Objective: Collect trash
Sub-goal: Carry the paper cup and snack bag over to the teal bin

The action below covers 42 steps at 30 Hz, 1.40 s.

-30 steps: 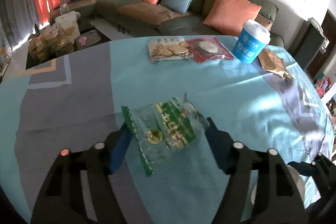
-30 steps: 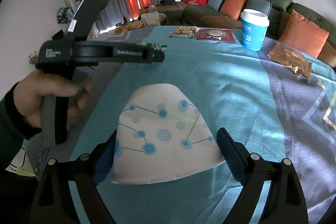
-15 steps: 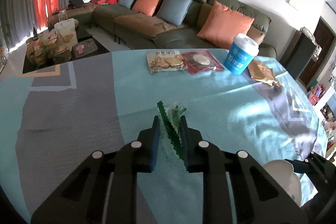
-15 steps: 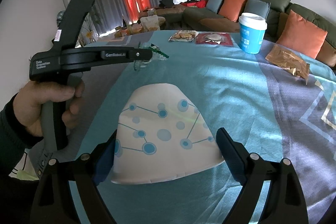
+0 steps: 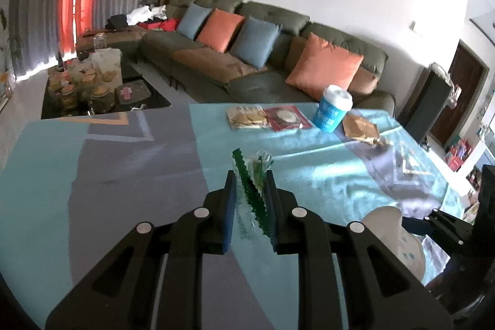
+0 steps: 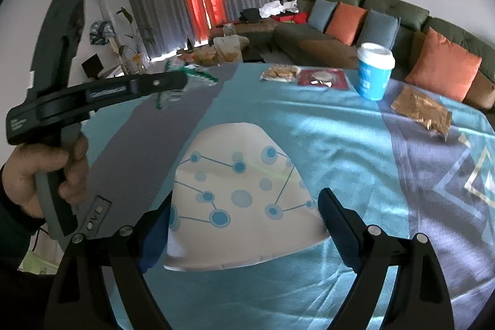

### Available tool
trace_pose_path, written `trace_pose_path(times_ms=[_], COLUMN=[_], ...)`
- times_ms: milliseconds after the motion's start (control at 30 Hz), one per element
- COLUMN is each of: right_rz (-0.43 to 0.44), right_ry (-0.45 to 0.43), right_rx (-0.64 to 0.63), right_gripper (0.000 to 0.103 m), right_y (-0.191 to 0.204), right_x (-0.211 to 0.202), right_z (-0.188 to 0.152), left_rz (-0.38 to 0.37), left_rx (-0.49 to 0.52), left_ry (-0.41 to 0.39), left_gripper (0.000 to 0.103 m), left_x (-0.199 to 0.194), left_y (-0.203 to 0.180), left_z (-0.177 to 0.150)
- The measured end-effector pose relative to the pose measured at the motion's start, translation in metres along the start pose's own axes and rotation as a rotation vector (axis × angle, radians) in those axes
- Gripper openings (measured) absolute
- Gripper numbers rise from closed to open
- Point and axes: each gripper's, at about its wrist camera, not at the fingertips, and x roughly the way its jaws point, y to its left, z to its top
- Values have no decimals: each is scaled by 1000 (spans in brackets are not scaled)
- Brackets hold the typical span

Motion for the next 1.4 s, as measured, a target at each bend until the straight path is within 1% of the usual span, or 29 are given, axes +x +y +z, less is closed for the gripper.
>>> trace_pose_path(times_ms=[300, 400, 800, 933, 1133, 1200, 1400], right_rz=[26, 40, 127, 176, 250, 275, 368], right_ry=[-50, -65, -121, -133, -135, -133, -121], right_rx=[-55, -80, -198, -247, -308, -324, -386], right_gripper=[86, 86, 86, 86, 86, 86, 86], right_y=[31, 47, 118, 148, 194, 207, 265], right_x=[-19, -23, -28, -25, -16, -11, 4], right_z=[9, 13, 40, 50, 60, 63, 74], left_rz=[26, 33, 134, 175, 262, 301, 400], left_rx=[-36, -50, -116, -140, -193, -213, -268], left_ry=[-96, -116, -223, -250, -280, -291, -316], left_gripper=[18, 18, 18, 18, 19, 19, 19], left_x=[-81, -102, -209, -242, -292, -310, -359], left_y=[29, 37, 90, 108, 147, 163, 206], left_z=[-12, -15, -46, -59, -83, -92, -114])
